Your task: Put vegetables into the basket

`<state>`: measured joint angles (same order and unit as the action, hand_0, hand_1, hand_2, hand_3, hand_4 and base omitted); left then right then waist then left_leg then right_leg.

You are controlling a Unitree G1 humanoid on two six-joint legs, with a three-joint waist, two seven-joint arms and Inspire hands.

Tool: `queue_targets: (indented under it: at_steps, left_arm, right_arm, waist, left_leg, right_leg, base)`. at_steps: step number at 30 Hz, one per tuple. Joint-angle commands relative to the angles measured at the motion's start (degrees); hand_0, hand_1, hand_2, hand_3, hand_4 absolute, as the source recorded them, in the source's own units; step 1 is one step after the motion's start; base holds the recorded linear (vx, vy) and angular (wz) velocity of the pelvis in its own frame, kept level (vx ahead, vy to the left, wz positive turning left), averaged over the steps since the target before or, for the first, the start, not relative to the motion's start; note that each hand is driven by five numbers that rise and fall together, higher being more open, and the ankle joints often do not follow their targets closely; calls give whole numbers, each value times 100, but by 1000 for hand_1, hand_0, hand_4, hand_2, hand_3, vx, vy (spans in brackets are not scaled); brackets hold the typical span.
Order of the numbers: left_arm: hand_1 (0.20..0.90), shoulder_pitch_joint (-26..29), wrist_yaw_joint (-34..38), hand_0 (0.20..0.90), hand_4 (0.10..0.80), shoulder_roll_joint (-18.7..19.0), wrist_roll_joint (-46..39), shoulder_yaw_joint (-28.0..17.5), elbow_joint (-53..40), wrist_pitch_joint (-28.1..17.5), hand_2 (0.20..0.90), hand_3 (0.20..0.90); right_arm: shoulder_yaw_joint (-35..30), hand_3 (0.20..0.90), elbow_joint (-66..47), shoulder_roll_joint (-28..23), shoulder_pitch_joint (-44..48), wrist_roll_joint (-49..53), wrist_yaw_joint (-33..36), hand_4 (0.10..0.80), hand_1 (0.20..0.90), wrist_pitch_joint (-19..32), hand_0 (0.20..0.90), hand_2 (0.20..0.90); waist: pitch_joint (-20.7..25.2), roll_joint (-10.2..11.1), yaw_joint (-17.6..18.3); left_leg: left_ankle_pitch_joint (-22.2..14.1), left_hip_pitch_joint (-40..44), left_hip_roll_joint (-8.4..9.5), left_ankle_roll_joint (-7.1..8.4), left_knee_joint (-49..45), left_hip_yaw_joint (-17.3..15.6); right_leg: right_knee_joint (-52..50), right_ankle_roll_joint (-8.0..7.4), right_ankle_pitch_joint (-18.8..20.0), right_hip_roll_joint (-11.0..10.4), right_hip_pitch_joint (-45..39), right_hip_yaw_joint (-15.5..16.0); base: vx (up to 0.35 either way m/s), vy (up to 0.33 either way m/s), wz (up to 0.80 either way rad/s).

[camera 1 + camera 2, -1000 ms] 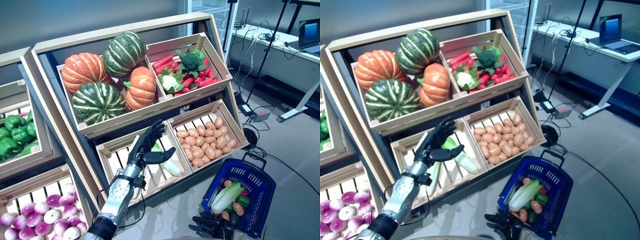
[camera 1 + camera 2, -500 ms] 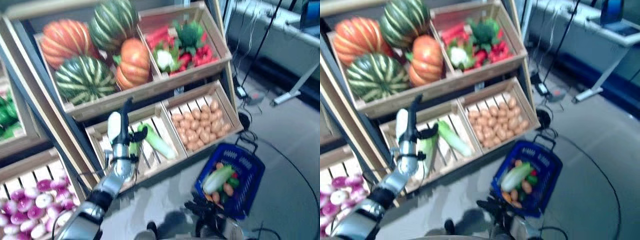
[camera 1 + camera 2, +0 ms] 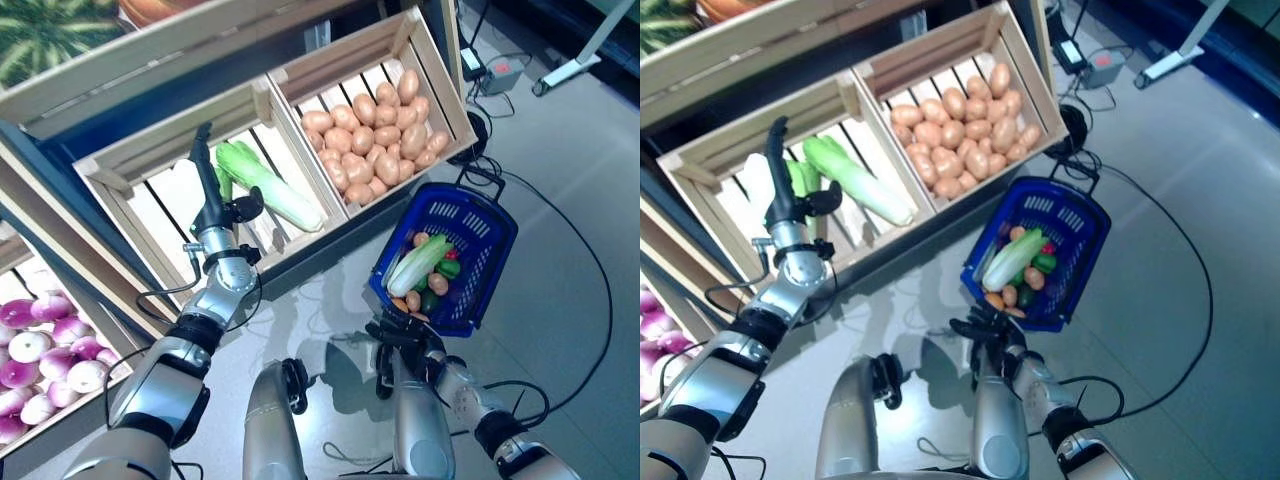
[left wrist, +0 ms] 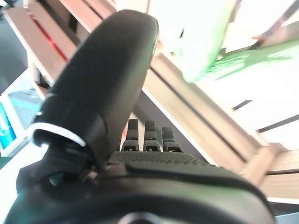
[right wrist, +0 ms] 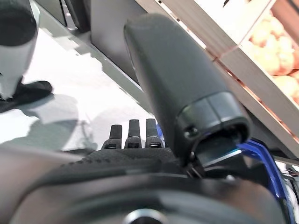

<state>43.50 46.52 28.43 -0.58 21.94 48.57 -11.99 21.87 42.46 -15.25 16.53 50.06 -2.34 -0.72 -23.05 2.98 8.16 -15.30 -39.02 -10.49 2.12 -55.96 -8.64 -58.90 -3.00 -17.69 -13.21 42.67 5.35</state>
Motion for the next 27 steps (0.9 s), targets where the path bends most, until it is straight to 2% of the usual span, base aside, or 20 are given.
queue_targets:
  at_steps: [1, 5, 9, 24, 27]
  left_arm:
    - [900, 705, 530, 900, 800, 443, -41, -103, 4, -14, 900, 900]
    - [900, 827, 650, 900, 800, 515, -234, -95, 180, 204, 900, 900]
    - [900, 862, 1143, 900, 800, 558, -443, -235, 405, 342, 900, 900]
    - [900, 472, 710, 900, 800, 329, -953, -202, 833, 844, 900, 900]
    - [900, 343, 225, 900, 800, 199, -1134, -200, 929, 852, 900, 900]
  right_arm:
    - [-5, 900, -25, -114, -686, 188, 126, 800, 900, 45, 900, 900]
    - [-60, 900, 82, -170, -675, 177, 29, 800, 900, 112, 900, 900]
    - [-57, 900, 133, -185, -643, 55, -5, 800, 900, 181, 900, 900]
    - [-94, 900, 176, -164, -559, 132, -142, 800, 900, 36, 900, 900]
    - [-93, 900, 151, -143, -493, 182, -92, 800, 900, 45, 900, 900]
  waist:
    - [306, -139, 16]
    - [274, -120, 44]
    - [244, -99, 56]
    - [105, -67, 31]
    - [67, -51, 20]
  left_leg:
    - [-952, 83, -119, 59, -675, 142]
    - [-1054, -130, -126, 55, -972, 233]
    - [-1158, -385, -97, 53, -1266, 347]
    - [-1236, -988, -52, 103, -1823, 563]
    - [-1235, -1090, -50, 98, -1892, 578]
  right_leg:
    - [-381, 31, -539, -43, -273, -61]
    - [-654, 19, -624, -8, -44, -113]
    - [-946, -1, -711, 15, 225, -145]
    - [-1521, -70, -767, 40, 831, -225]
    - [-1587, -91, -755, 38, 936, -207]
  base:
    - [21, 1, -10]
    - [5, -5, 0]
    - [-11, -9, -2]
    - [-4, -5, 7]
    - [-18, -1, 3]
